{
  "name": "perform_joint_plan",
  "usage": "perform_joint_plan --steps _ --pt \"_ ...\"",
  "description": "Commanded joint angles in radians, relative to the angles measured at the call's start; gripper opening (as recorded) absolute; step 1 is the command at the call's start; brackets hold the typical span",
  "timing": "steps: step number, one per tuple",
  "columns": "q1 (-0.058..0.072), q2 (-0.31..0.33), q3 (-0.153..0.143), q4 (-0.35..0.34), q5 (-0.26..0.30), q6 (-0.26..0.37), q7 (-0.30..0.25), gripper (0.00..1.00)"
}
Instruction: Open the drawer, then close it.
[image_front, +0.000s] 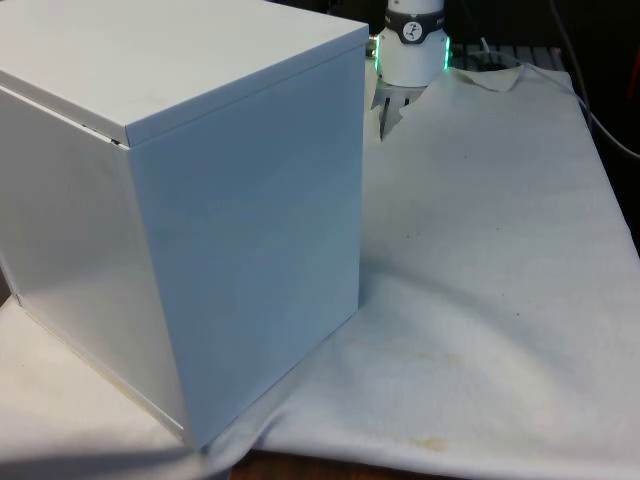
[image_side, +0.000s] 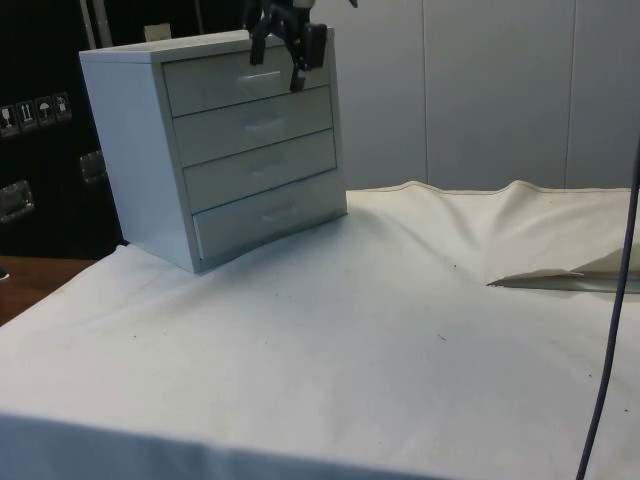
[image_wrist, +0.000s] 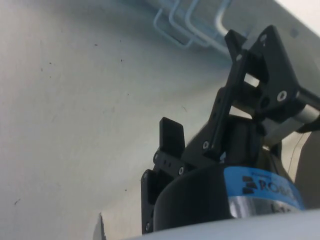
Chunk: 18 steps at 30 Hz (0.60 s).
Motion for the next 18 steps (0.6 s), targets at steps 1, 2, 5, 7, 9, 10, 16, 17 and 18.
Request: perform_joint_plan --steps 1,2,5,7,9,10,16,17,18 --pt "-0.004 0.004 -0.003 0.000 -0.017 0.011 0.005 1.00" --pt "-0.004 0.005 -0.004 0.000 -0.016 0.011 0.004 1.00" --pt "-0.004 0.009 -0.009 0.002 -0.014 0.009 0.005 1.00" --pt "-0.004 0.012 -0.012 0.004 -0.014 0.008 0.006 1.00" --pt "-0.003 0.016 -0.014 0.006 -0.012 0.007 0.006 1.00" --pt "-0.004 0.020 -0.017 0.008 -0.009 0.008 0.005 1.00" --pt "-0.002 0.033 -0.025 0.018 -0.004 0.007 0.002 1.00" --pt "-0.002 0.035 -0.026 0.020 -0.004 0.007 0.003 1.00" --pt "-0.002 0.038 -0.027 0.022 -0.004 0.007 0.003 1.00"
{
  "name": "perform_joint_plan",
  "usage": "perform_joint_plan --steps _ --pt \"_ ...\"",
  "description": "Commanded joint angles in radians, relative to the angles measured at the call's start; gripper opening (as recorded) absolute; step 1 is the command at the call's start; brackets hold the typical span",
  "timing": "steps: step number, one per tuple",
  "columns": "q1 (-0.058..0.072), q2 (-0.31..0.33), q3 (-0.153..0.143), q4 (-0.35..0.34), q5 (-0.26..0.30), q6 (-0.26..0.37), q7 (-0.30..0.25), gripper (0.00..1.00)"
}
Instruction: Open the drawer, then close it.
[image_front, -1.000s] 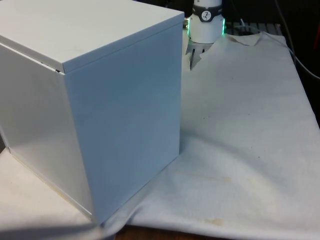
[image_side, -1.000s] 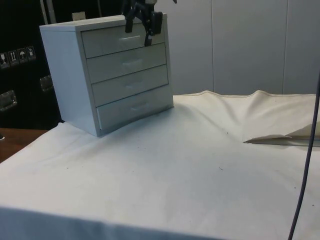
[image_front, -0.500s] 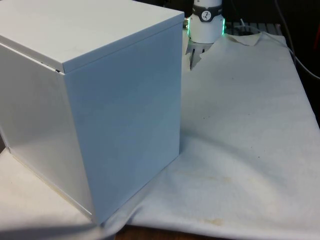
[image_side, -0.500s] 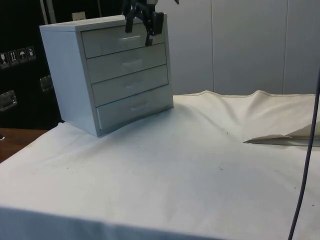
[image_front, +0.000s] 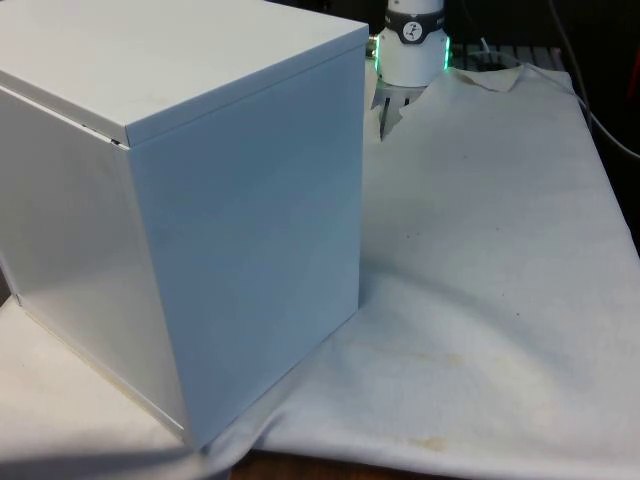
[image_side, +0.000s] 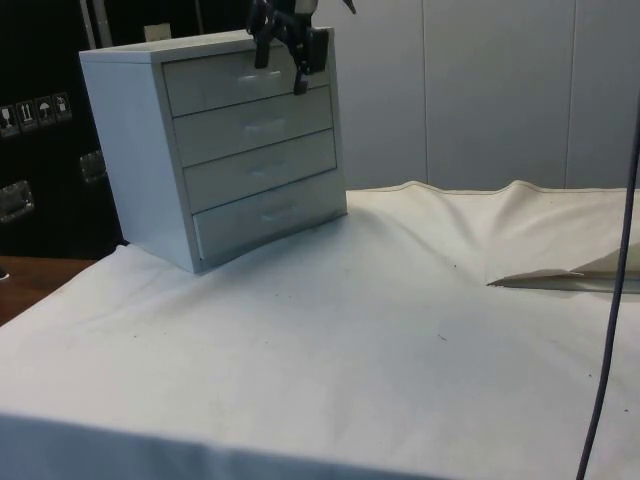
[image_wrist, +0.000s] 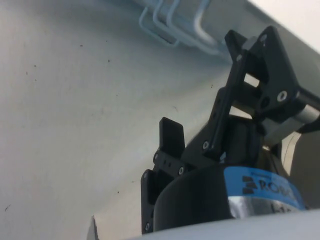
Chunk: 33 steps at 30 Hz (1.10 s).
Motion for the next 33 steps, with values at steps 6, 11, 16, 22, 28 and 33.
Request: perform_joint_plan --steps 6,11,16,22,28,33 --pt "-0.002 0.017 -0.004 0.009 -0.004 0.012 0.006 1.00" --pt "-0.001 0.018 -0.004 0.009 -0.010 0.012 0.010 1.00" --pt "-0.001 0.023 -0.005 0.006 -0.010 0.019 0.011 1.00" --pt "-0.002 0.036 -0.006 0.001 -0.010 0.037 0.013 1.00" --pt "-0.003 0.046 -0.008 0.000 -0.013 0.055 0.018 1.00" --pt "-0.002 0.046 -0.008 0.000 -0.014 0.059 0.020 1.00"
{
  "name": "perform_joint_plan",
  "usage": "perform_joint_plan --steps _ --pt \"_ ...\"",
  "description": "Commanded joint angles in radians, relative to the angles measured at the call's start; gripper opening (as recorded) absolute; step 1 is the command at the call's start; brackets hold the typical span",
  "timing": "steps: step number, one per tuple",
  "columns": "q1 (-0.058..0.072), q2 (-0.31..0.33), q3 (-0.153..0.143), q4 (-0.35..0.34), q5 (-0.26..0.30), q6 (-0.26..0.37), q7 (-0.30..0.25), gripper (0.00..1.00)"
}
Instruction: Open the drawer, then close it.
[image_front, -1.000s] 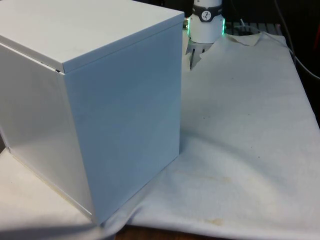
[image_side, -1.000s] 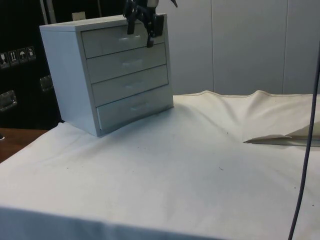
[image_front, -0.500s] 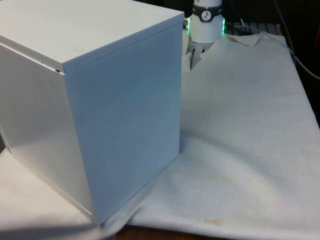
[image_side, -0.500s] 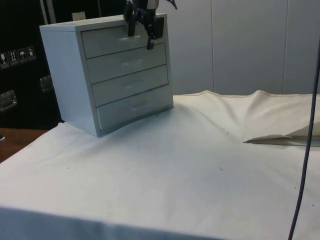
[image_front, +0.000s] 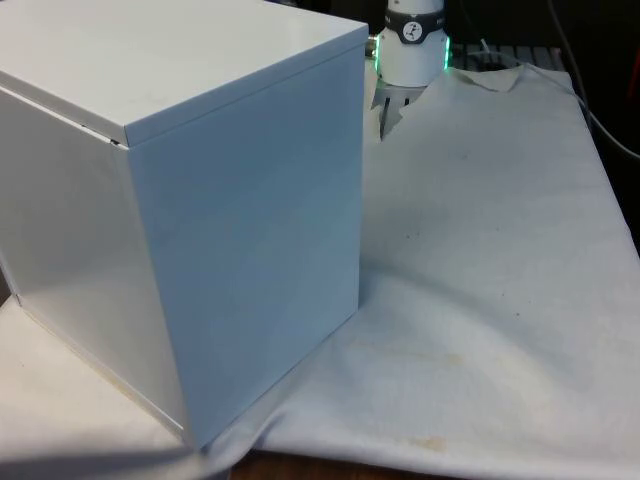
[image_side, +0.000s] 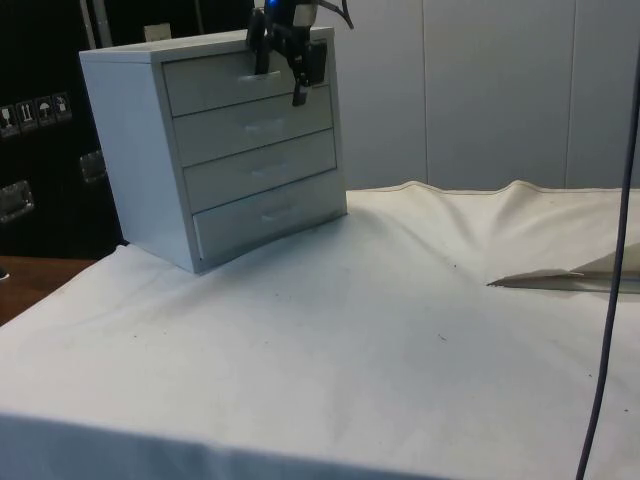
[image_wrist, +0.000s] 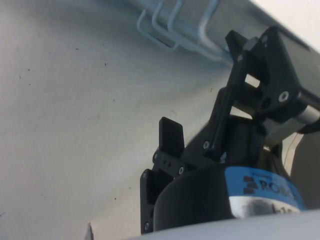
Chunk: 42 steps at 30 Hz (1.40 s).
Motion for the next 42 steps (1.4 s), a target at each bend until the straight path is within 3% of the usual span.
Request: perform_joint_plan --steps 1,4,12,14,16,22,23,30,32,38,41,42 --pt "-0.002 0.005 -0.003 0.002 -0.014 0.021 0.010 1.00" --pt "0.000 0.000 0.000 0.000 0.000 0.002 0.001 1.00" --pt "-0.001 0.007 -0.002 -0.001 -0.017 0.039 0.015 0.95" --pt "-0.001 0.008 -0.002 -0.001 -0.018 0.043 0.015 0.84" --pt "-0.001 0.010 -0.003 -0.002 -0.018 0.054 0.016 0.65" --pt "0.000 0.009 -0.003 0.002 0.000 0.057 0.002 0.37" --pt "0.000 0.014 -0.006 -0.003 -0.019 0.068 0.017 0.37" --pt "0.000 0.015 -0.007 -0.002 -0.018 0.075 0.018 0.00" --pt "0.000 0.009 -0.005 0.007 0.000 0.066 0.002 0.00" --pt "0.000 0.015 -0.008 -0.002 -0.018 0.077 0.019 0.00" --pt "0.003 -0.006 -0.006 0.005 -0.020 0.052 0.017 0.00" --pt "0.000 0.007 -0.006 0.011 0.001 0.068 0.004 0.00"
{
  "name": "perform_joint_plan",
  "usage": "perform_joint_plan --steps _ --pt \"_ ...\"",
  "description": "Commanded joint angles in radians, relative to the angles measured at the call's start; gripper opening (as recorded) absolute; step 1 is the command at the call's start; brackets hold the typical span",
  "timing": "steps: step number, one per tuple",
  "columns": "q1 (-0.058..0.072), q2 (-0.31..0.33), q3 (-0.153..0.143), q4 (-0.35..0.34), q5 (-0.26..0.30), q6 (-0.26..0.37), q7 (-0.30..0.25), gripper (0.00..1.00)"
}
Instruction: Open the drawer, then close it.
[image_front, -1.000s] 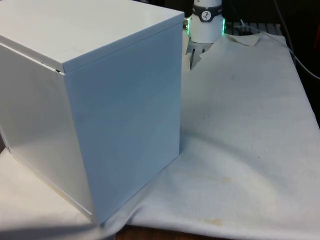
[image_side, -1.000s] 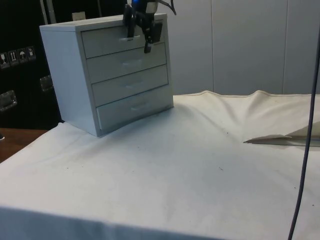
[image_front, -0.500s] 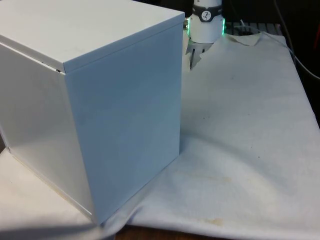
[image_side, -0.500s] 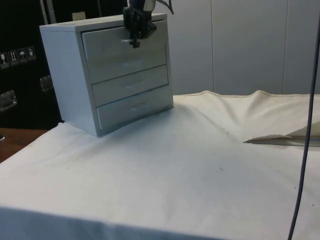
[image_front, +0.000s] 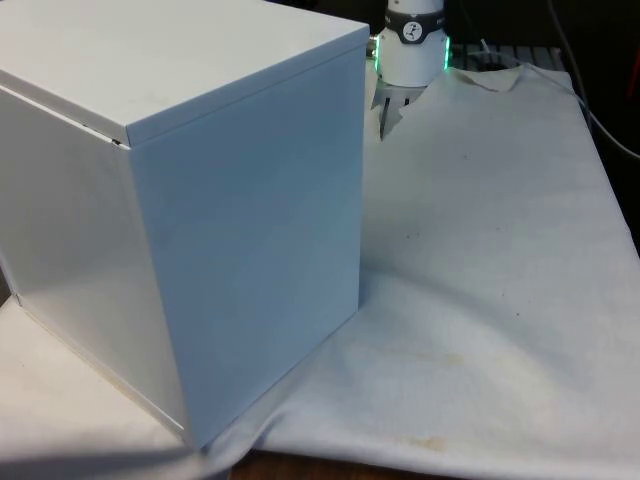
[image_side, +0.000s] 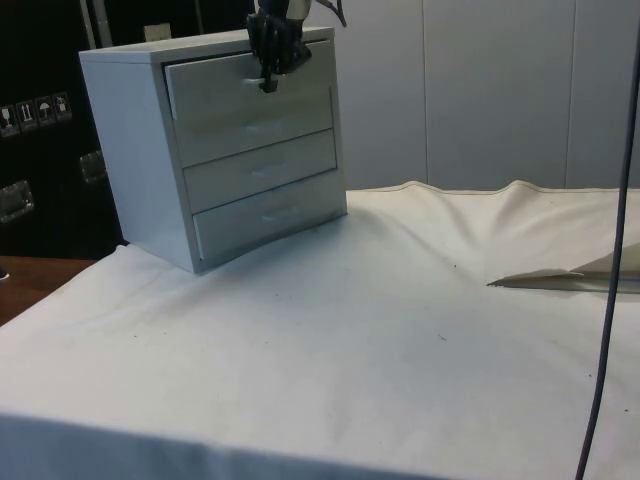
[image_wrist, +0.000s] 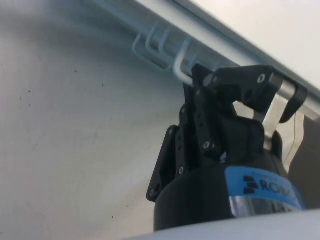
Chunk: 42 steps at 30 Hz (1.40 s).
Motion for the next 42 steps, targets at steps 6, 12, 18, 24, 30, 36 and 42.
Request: perform_joint_plan --steps 6,12,18,24,30,36,42 --pt "0.005 -0.049 0.000 -0.011 -0.031 -0.045 0.010 0.00" --pt "0.002 -0.019 0.000 -0.004 -0.009 -0.016 0.004 0.00" --pt "0.004 -0.080 0.009 -0.016 -0.028 -0.078 0.009 0.00" --pt "0.004 -0.132 0.021 -0.033 -0.038 -0.129 0.014 0.00" --pt "0.006 -0.103 0.015 -0.030 -0.005 -0.107 -0.001 0.00" --pt "0.007 -0.142 0.025 -0.045 -0.038 -0.133 0.018 0.00" --pt "0.010 -0.153 0.031 -0.070 -0.044 -0.126 0.032 0.00"
